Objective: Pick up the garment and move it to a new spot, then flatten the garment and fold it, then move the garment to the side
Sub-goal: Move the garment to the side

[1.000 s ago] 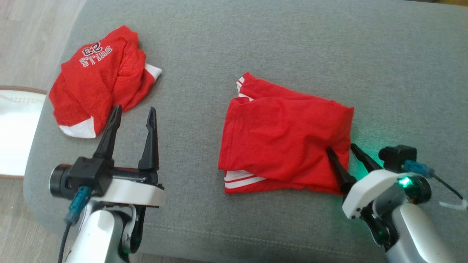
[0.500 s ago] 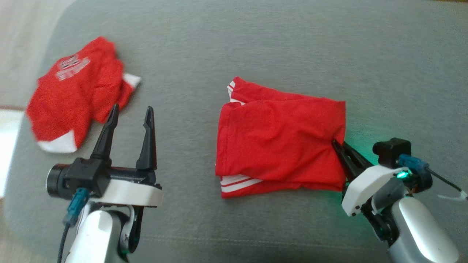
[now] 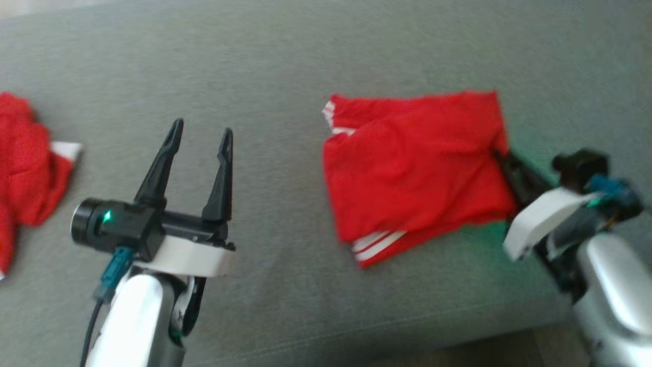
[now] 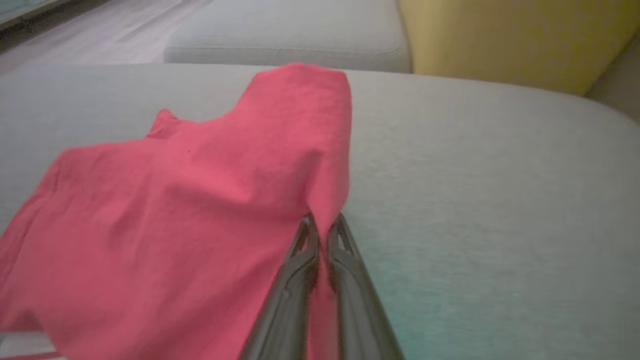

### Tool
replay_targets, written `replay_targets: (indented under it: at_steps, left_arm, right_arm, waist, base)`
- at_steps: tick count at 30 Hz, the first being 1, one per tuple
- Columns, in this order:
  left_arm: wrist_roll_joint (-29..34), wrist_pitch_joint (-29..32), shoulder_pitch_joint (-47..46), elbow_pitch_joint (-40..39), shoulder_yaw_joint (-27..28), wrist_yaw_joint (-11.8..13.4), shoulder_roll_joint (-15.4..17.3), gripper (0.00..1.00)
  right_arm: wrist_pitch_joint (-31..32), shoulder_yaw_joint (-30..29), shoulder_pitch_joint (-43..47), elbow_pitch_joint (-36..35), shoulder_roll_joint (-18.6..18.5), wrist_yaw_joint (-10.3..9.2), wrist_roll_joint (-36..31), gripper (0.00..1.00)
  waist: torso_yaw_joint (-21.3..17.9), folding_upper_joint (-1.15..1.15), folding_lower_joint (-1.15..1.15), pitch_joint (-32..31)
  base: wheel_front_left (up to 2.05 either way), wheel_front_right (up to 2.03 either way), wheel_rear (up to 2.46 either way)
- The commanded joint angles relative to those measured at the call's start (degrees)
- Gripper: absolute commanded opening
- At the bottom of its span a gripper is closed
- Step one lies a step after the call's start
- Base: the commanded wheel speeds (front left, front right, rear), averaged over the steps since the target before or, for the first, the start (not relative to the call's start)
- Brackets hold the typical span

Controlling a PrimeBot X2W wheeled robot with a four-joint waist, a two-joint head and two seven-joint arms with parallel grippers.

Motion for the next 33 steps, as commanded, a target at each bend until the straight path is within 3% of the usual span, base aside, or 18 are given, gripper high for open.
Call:
replay_targets:
  at_steps: [1, 5, 14, 24, 33]
  left_arm:
    - [0.6, -0.3, -2.4, -2.2, 1.4, -0.2, 1.0, 1.00]
    - [1.1, -0.3, -4.9, -2.4, 0.5, -1.3, 1.5, 1.00]
    - [2.4, -0.2, -9.4, -3.1, -1.3, -2.7, 2.3, 1.00]
    - [2.9, 0.2, -12.4, -3.6, -1.5, -3.2, 3.7, 1.00]
    - [3.1, 0.1, -14.9, -3.6, -2.1, -3.6, 4.1, 1.00]
  right_arm:
    - [-0.8, 0.0, -2.1, -2.0, -1.8, -0.04, -0.3, 0.00]
    - [-1.6, -3.1, -7.3, -1.7, -5.6, -0.04, -0.7, 0.00]
    - [0.8, -10.5, -12.3, -5.3, -13.2, -0.04, -1.2, 0.00]
    - [3.3, -17.5, -13.6, -7.1, -13.5, -0.04, -3.2, 0.00]
    - [1.3, -25.0, -15.1, -5.5, -12.1, -0.04, -8.8, 0.00]
  waist:
    - [-2.7, 0.00, 0.00, 2.2]
    - [-5.4, 0.00, 0.00, 5.2]
    - [-7.4, 0.00, 0.00, 11.2]
    - [-8.0, 0.00, 0.00, 16.9]
    - [-7.0, 0.00, 0.00, 21.1]
  base:
    - [0.00, 0.00, 0.00]
    - [0.00, 0.00, 0.00]
    - [0.00, 0.00, 0.00]
    - [0.00, 0.00, 0.00]
    - [0.00, 0.00, 0.00]
